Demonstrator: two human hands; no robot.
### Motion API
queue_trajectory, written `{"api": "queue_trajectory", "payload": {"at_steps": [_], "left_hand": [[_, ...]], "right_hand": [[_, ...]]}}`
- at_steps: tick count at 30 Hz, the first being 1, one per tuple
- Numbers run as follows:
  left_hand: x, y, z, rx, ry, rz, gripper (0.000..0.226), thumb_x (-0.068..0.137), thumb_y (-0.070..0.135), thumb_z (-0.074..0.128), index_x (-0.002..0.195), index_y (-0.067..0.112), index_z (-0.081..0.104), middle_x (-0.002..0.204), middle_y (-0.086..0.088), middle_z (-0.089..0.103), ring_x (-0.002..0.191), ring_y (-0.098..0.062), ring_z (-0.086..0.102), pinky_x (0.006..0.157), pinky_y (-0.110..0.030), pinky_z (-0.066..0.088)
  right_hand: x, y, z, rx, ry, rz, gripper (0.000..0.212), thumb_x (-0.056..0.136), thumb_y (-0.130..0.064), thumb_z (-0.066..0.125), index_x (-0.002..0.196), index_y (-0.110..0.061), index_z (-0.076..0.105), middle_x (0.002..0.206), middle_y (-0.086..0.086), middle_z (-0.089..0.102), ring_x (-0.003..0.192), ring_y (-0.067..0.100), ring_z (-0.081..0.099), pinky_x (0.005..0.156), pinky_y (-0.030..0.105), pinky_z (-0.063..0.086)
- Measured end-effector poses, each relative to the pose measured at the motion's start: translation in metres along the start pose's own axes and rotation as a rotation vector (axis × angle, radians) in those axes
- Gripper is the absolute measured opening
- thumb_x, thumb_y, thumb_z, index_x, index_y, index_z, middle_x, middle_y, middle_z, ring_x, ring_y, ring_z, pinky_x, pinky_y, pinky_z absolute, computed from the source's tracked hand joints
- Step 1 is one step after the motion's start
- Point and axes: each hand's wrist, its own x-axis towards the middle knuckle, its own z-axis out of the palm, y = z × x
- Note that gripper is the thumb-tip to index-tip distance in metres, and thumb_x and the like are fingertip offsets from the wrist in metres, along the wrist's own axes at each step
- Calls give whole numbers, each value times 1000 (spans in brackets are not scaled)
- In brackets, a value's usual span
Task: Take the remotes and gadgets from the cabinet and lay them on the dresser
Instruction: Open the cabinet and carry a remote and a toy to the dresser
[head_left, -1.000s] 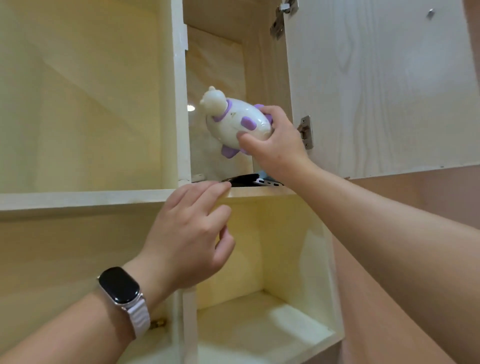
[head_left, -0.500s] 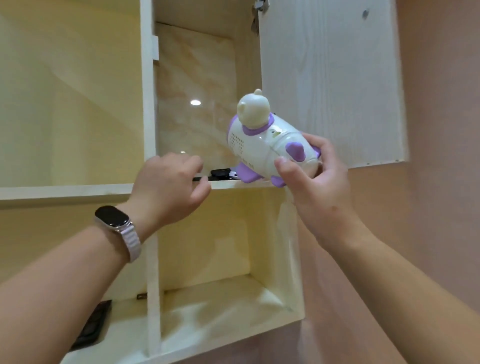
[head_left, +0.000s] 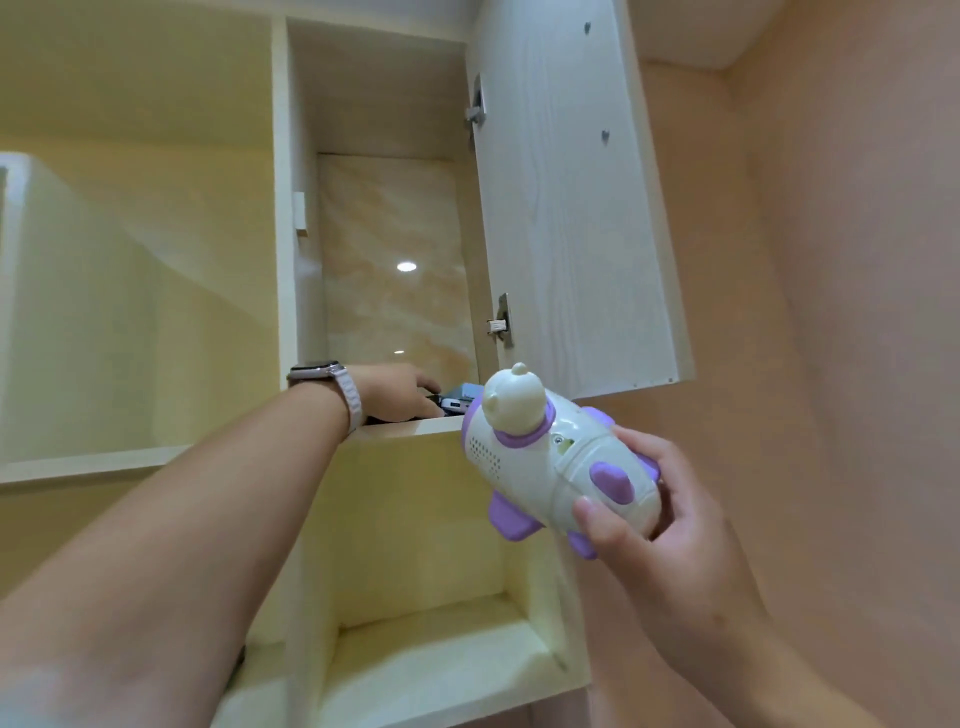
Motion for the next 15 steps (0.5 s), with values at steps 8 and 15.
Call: {"api": "queue_trajectory", "payload": {"at_steps": [8,15], "left_hand": [[-15,9,3,-24,153,6,20,86,23,53,97,29,69,88,3,70,66,-13,56,55,-24,42],[-37,13,8,100,373,-55,30,82,18,49,108,18,63,99,-5,67,82,-24,61,70,-36,55]], "right_hand": [[-8,23,-18,66,-4,61,71,51,-48,74,119,-34,59,114,-14,68,78,15,72,66,20,55],[-15,38,-17,128,-8,112,64,50,-45,70,113,-35,61,104,-18,70,85,-2,69,63,12,51]]}}
